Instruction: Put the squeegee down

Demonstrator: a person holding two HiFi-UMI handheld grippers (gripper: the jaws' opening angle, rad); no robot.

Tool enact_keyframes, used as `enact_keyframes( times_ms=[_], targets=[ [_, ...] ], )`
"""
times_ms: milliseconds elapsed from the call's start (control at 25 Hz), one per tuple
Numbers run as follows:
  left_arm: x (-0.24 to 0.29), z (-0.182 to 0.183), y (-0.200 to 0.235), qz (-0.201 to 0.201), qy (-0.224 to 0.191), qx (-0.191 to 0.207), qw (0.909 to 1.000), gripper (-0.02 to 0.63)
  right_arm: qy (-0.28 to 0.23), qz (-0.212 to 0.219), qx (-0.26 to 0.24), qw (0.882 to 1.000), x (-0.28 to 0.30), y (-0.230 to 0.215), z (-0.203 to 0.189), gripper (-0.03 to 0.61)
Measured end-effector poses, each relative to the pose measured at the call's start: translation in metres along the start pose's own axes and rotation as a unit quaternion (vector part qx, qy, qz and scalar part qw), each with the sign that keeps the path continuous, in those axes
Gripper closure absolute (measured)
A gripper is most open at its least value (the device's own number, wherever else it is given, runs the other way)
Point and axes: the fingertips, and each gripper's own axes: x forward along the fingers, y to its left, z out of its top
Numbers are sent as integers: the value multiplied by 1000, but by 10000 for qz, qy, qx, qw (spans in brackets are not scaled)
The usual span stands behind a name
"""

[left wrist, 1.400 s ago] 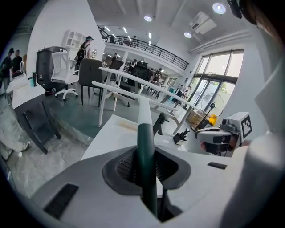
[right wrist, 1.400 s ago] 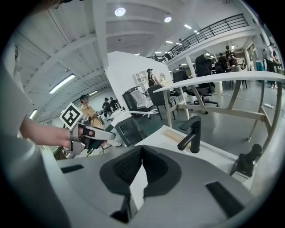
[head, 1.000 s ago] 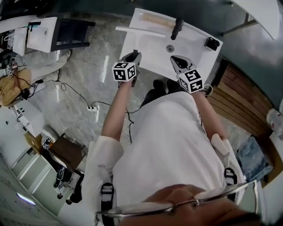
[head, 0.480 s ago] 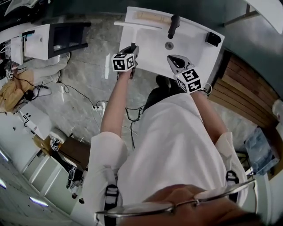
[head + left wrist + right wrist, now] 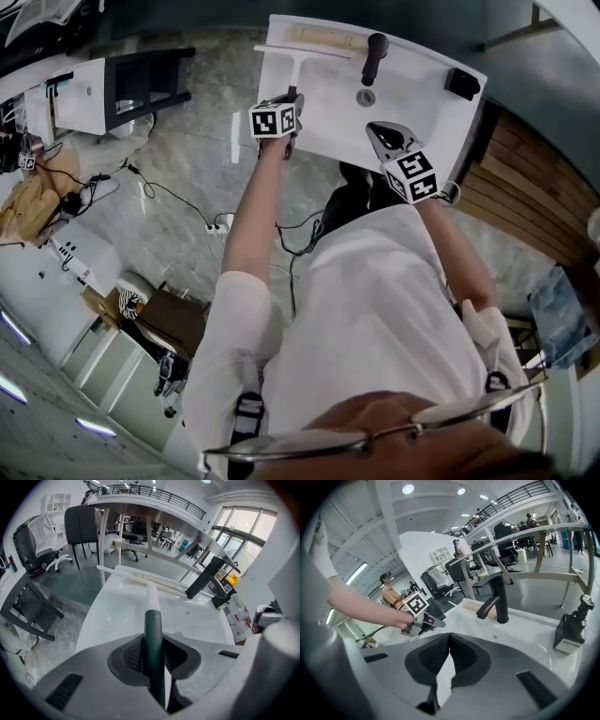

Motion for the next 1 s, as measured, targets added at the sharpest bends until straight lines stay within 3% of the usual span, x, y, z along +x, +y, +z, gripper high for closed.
enact_keyframes(
  times_ms=[400, 600, 800, 1000],
  targets=[
    [12, 3, 17, 119, 470, -51, 9988, 552, 67, 66, 69, 9999, 8, -2, 0, 572],
    [13, 5, 30, 633, 598, 350, 9956, 552, 129, 150, 123, 9997, 15, 1, 0, 572],
    [17, 1, 48, 1270, 689, 1022, 9842, 552, 213, 210, 90, 9995, 22, 6, -3, 572],
    [20, -3, 57, 1497, 620, 1217, 9793, 549, 276, 228, 88, 9993, 24, 9, -4, 572]
  ],
)
